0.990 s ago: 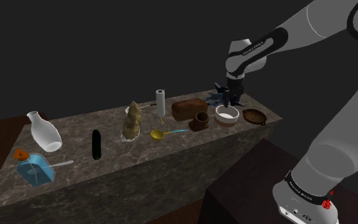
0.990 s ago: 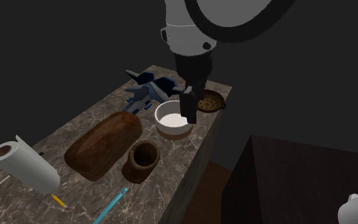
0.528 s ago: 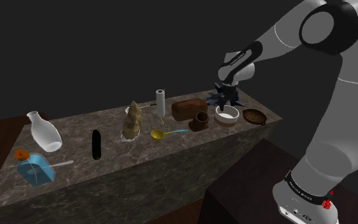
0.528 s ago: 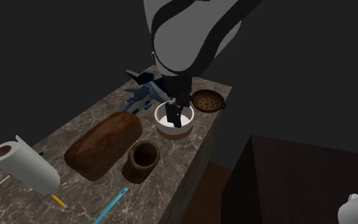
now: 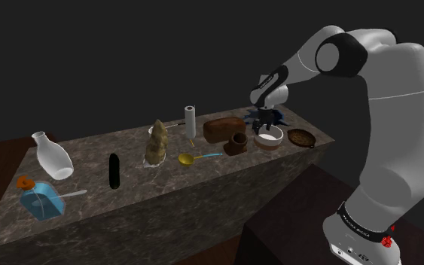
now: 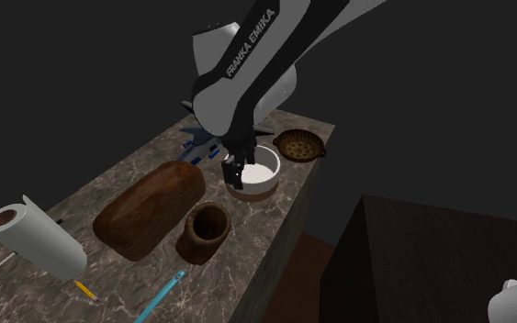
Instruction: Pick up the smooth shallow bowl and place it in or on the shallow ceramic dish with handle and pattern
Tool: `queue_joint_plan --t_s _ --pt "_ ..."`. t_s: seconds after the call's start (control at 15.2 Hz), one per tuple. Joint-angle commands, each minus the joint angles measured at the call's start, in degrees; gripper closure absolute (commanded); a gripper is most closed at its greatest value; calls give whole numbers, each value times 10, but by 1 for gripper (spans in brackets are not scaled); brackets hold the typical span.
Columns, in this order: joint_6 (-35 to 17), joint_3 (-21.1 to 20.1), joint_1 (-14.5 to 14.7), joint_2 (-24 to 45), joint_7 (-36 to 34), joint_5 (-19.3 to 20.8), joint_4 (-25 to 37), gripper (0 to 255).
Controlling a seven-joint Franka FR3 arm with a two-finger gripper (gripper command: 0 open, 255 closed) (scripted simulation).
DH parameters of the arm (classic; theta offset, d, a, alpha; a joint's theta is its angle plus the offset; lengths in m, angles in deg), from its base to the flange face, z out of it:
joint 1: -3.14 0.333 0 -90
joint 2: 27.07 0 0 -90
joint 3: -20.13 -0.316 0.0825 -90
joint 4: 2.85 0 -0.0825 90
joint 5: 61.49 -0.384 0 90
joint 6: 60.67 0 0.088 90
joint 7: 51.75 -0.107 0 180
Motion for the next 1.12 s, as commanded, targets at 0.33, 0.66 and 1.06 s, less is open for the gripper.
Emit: queue_joint_plan --t_s 0.33,0.66,1.06 --pt "-29 -7 -12 57 10 -9 28 0" --pt "-42 -9 -14 72 12 -12 29 0" --pt "-42 -9 -14 72 12 -12 29 255"
